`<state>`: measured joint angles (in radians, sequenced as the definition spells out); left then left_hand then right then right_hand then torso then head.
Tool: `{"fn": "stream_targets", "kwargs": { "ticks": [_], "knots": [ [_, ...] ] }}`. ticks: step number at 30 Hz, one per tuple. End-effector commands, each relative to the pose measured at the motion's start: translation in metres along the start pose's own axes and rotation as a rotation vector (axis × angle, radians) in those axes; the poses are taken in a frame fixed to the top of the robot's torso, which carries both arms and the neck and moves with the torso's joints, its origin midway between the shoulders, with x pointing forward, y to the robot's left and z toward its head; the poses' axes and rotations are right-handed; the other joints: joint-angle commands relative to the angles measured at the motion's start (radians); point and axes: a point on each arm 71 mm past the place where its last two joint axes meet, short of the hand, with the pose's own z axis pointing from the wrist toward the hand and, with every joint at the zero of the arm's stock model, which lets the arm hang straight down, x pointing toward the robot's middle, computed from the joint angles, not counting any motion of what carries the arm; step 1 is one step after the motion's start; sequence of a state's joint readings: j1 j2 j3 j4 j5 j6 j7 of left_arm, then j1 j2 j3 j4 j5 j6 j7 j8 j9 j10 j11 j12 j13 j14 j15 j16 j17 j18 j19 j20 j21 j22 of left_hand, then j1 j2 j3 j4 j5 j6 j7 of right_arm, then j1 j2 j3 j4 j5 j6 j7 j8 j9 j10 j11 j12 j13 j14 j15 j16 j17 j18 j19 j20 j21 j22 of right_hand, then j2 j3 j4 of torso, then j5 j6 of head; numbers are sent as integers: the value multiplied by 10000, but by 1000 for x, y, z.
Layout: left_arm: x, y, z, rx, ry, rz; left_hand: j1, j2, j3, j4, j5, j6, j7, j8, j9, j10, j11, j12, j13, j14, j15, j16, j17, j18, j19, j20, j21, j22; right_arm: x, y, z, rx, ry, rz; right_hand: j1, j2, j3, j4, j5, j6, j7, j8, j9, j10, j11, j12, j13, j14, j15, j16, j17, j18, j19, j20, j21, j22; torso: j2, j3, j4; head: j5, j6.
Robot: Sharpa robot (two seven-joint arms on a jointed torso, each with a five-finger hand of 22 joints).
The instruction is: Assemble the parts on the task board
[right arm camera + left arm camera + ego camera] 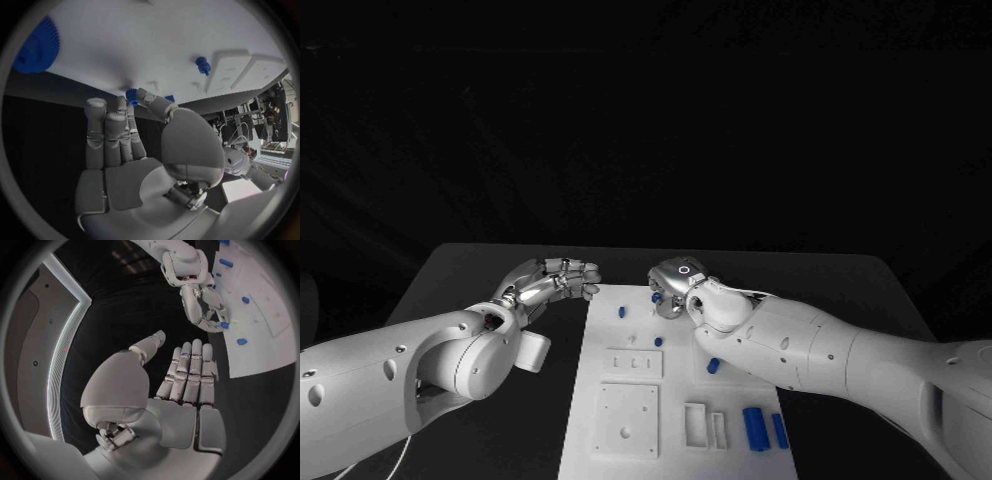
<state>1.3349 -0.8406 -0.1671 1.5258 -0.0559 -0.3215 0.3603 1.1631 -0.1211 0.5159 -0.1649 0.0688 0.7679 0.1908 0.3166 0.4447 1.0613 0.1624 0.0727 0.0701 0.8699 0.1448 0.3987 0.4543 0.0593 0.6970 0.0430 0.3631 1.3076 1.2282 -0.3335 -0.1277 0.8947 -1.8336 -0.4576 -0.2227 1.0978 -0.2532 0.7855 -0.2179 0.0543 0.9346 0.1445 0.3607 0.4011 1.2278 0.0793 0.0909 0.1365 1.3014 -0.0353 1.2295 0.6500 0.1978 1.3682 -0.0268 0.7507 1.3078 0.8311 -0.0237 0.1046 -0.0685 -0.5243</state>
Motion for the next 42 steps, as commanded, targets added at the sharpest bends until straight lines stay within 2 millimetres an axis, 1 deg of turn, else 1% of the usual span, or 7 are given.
{"fn": "stream_targets", "kwargs": {
  "ticks": [1,14,29,32,33,35,42],
  "knots": [
    [2,-2,1,96,154,-28,-124,-17,5,-55,-42,56,22,-67,-14,35,37,-37,-13,40,19,-50,-5,77,59,27,-35,138,0,-2,0,-20,-98,465,-127,-291,-338,-15,-53,-431,168,-203,-92,-414,157,-221,-107,26,170,59,-27,597,55,-78,23,189,4,-7,6,-11,5],
    [-3,-2,-2,92,32,-1,-133,-22,11,-68,-43,53,26,-71,-18,25,43,-44,-15,40,21,-55,-5,78,57,29,-36,139,-22,-21,-16,-9,-722,1290,-37,-378,-1197,37,-17,-759,182,-301,-119,-1050,401,-170,-429,-27,408,158,-134,639,6,36,-106,110,-4,12,-36,-7,62],
    [-12,-2,-4,130,-130,46,-132,-17,24,-83,-42,55,20,-72,-20,31,43,-43,-13,43,21,-57,-3,81,58,29,-36,141,-56,-113,-56,1569,724,2980,295,-329,-1747,111,132,-594,-82,-238,-83,1777,-568,3005,1948,-39,-580,255,-258,640,91,-125,-113,130,5,93,-268,-18,310],
    [-11,-2,-4,131,-96,37,-132,-17,26,-86,-42,56,19,-72,-21,32,42,-42,-13,44,21,-57,-3,82,58,29,-36,142,-51,-121,-57,1740,1050,3138,237,-335,-2163,12,452,-627,-216,-312,-96,740,-663,6668,5173,82,-639,512,-122,640,310,-205,8,180,10,134,-287,-9,296],
    [-11,-2,-3,131,-88,35,-132,-17,27,-87,-42,56,19,-72,-21,32,42,-42,-13,44,21,-58,-3,82,58,29,-36,142,-51,-122,-57,1747,1103,3123,303,11,-2071,9,652,-649,-344,-382,-126,-933,-640,8791,7286,-16,-278,659,21,634,236,-239,62,236,13,140,-289,-10,294],
    [-11,-2,-3,128,-97,39,-131,-16,28,-89,-41,56,19,-72,-21,32,42,-42,-12,44,21,-58,-3,82,58,29,-36,142,-48,-124,-56,1773,1230,3102,201,-125,-2112,21,676,-631,-66,-411,-142,-1187,-573,9864,8223,30,-590,902,209,640,266,-242,222,253,16,170,-289,-24,279],
    [-12,-2,-2,128,-96,45,-132,-15,33,-96,-42,57,18,-72,-22,34,41,-42,-12,45,21,-60,-3,83,58,30,-36,143,-27,-121,-54,1853,1602,3148,35,-8,-2041,-10,902,-786,-82,-552,-204,-1466,-564,11461,9792,-168,-517,1421,883,640,231,-412,928,262,29,195,-295,-38,237]
  ]
}}
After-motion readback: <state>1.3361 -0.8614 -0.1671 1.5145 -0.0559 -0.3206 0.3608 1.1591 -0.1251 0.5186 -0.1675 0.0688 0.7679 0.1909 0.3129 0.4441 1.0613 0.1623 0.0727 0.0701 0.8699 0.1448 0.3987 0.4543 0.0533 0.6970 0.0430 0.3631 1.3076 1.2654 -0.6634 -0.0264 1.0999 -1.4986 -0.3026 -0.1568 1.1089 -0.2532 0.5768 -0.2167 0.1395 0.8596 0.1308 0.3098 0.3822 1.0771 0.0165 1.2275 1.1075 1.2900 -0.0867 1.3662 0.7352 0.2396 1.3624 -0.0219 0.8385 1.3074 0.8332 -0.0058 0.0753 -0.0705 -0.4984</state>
